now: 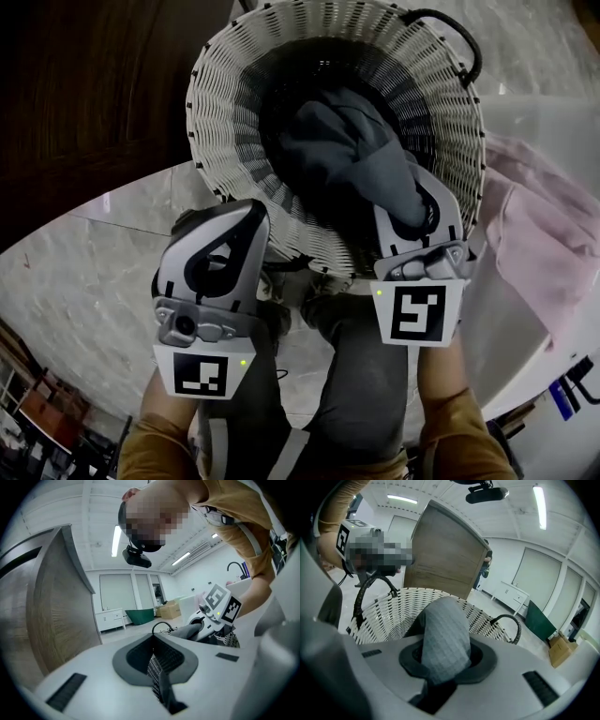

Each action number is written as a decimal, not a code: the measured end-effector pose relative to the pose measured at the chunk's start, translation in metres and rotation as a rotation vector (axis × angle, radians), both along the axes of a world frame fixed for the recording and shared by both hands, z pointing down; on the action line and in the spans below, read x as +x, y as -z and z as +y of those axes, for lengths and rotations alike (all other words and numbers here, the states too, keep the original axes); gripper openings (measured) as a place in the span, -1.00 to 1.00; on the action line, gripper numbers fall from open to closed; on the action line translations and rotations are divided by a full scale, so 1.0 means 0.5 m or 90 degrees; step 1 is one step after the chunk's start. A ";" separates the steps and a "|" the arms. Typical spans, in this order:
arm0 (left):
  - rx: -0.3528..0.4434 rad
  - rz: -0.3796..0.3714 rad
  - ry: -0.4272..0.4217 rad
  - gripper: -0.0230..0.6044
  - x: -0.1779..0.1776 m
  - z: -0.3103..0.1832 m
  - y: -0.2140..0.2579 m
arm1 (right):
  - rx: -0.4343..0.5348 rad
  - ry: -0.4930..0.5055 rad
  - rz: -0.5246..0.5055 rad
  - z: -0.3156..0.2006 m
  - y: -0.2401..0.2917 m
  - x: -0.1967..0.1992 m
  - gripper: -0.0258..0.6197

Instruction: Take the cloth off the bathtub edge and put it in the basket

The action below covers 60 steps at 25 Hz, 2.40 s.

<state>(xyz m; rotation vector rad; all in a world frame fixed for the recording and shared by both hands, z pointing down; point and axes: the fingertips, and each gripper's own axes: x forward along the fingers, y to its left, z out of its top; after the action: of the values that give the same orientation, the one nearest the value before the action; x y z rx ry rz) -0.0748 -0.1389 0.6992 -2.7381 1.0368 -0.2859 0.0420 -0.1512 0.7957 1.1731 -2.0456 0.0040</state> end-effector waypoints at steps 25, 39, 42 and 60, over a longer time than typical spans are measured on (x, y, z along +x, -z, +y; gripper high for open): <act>-0.040 -0.007 -0.003 -0.90 0.026 0.041 0.108 | -0.054 0.014 -0.007 0.050 0.149 0.029 -0.56; -0.024 0.007 -0.002 -0.90 0.025 0.071 0.440 | -0.049 0.001 0.011 0.104 0.504 0.055 -0.90; -0.018 0.001 -0.008 -0.90 0.022 0.087 0.512 | -0.035 -0.003 0.003 0.116 0.595 0.048 -0.90; 0.037 0.004 -0.052 -0.90 -0.014 0.151 0.917 | 0.040 -0.031 -0.043 0.219 1.026 -0.038 -0.90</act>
<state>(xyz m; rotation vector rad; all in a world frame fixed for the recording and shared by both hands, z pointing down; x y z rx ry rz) -0.0820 -0.0631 0.2409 -2.7219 0.9177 -0.2299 0.0231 -0.0418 0.2825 1.2771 -2.0894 0.0025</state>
